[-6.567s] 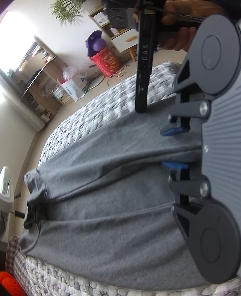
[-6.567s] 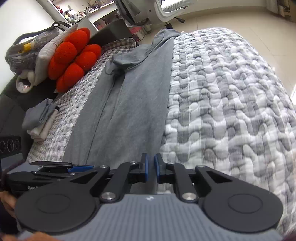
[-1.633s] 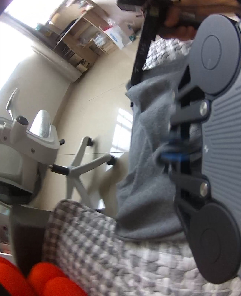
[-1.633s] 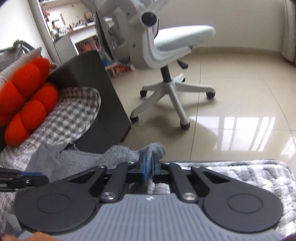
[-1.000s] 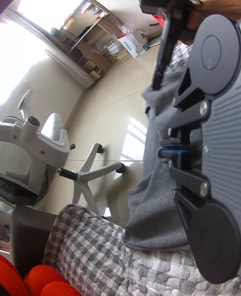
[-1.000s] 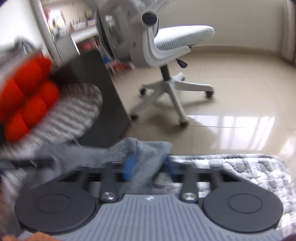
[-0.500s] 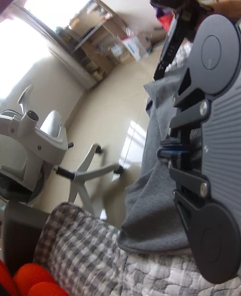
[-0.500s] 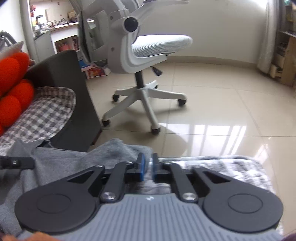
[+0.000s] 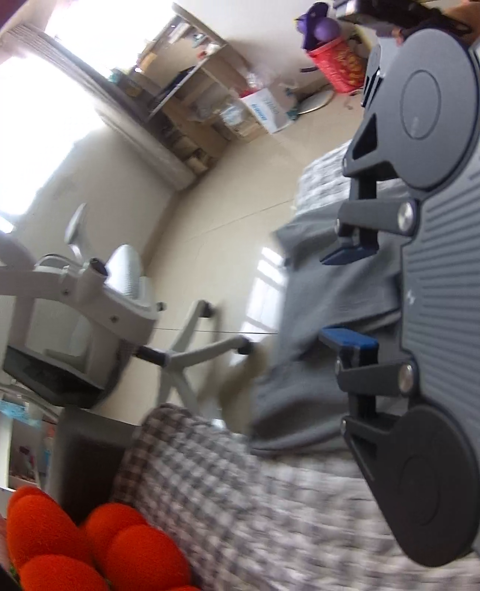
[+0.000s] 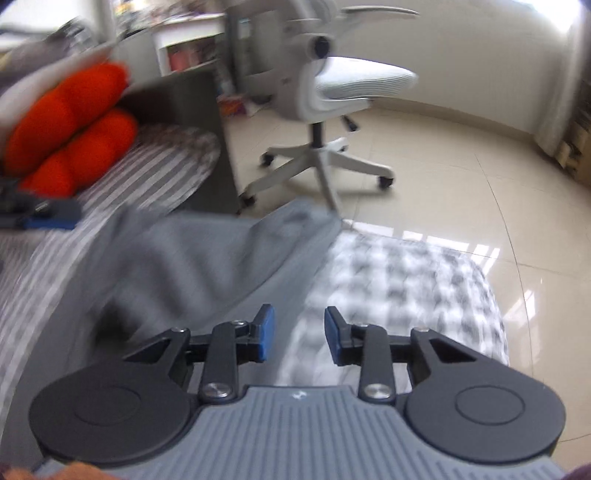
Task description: Fold clothes
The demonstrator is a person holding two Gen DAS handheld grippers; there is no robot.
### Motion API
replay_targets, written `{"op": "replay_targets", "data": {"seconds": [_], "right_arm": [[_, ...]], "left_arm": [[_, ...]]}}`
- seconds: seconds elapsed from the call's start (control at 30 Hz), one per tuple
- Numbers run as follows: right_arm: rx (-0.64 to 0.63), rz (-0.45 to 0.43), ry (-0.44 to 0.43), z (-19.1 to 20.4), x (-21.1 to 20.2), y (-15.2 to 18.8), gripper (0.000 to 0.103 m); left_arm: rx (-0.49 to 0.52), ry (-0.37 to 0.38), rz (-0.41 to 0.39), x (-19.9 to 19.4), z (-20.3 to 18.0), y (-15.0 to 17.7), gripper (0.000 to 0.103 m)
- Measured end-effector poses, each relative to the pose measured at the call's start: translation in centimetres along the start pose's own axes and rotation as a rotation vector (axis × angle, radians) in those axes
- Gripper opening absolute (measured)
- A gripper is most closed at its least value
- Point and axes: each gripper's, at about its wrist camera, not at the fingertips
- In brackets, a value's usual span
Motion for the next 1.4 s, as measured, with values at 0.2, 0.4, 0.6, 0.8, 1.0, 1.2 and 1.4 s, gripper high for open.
{"op": "replay_targets", "data": {"seconds": [0.2, 0.4, 0.6, 0.8, 1.0, 1.2, 1.4], "right_arm": [[-0.016, 0.036, -0.157, 6.3, -8.5, 3.8, 0.034], [0.014, 0.059, -0.270, 12.9, -14.6, 12.1, 0.034], [0.005, -0.007, -0.208, 15.7, -18.1, 18.0, 0.037], [-0.100, -0.024, -0.166, 18.4, -18.3, 19.6, 0.036], [-0.246, -0.122, -0.117, 20.1, -19.8, 19.3, 0.004], [-0.368, -0.108, -0.103, 21.6, -19.8, 20.1, 0.004], [-0.419, -0.083, -0.091, 22.0, -19.6, 20.8, 0.004]], "left_arm": [[0.035, 0.034, 0.155, -3.7, -1.5, 6.4, 0.039], [0.068, 0.076, 0.222, -4.3, -2.6, 11.1, 0.036], [0.119, 0.127, 0.245, -3.0, -4.5, 13.1, 0.035], [0.202, 0.087, 0.237, -2.4, -6.0, 14.4, 0.009], [0.226, 0.081, 0.197, -4.1, -5.8, 14.3, 0.001], [0.263, 0.076, 0.209, -4.0, -5.1, 14.9, 0.002], [0.332, 0.054, 0.172, -5.0, -5.6, 14.6, 0.008]]}}
Point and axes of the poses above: each gripper's, at about its wrist camera, not at the fingertips, and x roughly the way its jaws point, z to its left, y to its underside, and after that the axes turned 13 degrees about -z, right-handed
